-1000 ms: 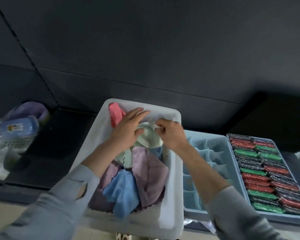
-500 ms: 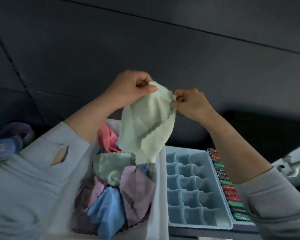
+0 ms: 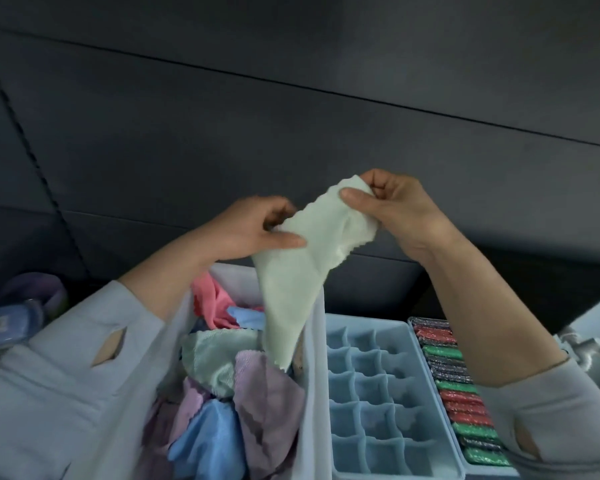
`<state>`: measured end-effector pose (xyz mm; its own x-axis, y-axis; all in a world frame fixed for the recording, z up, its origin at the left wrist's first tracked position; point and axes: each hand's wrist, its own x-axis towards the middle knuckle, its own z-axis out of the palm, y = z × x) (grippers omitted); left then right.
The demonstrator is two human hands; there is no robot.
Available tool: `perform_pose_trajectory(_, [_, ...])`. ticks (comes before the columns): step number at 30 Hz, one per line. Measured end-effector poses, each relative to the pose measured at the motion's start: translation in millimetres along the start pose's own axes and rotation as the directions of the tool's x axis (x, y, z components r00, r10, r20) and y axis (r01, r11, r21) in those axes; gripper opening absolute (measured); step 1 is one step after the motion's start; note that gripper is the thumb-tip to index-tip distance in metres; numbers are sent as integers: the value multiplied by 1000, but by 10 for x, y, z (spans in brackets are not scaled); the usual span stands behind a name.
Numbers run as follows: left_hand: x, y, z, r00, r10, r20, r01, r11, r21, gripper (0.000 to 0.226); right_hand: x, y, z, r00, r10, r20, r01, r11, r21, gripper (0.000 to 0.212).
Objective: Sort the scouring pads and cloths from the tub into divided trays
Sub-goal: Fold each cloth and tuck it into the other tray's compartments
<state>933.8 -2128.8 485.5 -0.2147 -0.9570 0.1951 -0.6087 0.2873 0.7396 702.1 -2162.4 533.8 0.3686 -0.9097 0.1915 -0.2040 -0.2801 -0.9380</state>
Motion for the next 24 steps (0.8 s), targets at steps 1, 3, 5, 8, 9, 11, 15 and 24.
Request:
perform_pose_trajectory(1, [-43,-79,-23,999,-32,14,32,1000,-1,23,-26,23,-88,1000,15,-13,-15,999,31,11])
perform_pose_trajectory(3, [-115,-199,-73,996,-91,19,91,996,-24,16,-72,101,-218,997,55,-44,-51,994,101,14])
perform_pose_trajectory(5, [-176,-261,-99,991,-128,44,130,990,-47,13,-130,182,-296,993,90,-71,-78,984,159,16])
perform_pose_trajectory(8, [-245,-276,-93,986,-159,52,164,980,-115,14,-250,242,-373,993,110,-46,-97,968,233,21])
perform_pose_trajectory(9, [-259,-274,-81,985,-172,27,174,972,-158,16,-280,256,-398,993,117,-33,-104,960,260,26])
perform_pose_trajectory(11, [-254,-264,-43,972,-228,-65,203,942,-268,17,-293,297,-412,989,132,-62,-110,955,274,30])
perform_pose_trajectory(15, [-138,-136,180,903,-394,-171,265,824,-500,14,-185,494,-252,935,88,-344,-48,991,123,30])
perform_pose_trajectory(24, [135,440,624,902,-319,-290,87,794,-602,21,-324,486,257,958,-229,-173,202,966,-162,27])
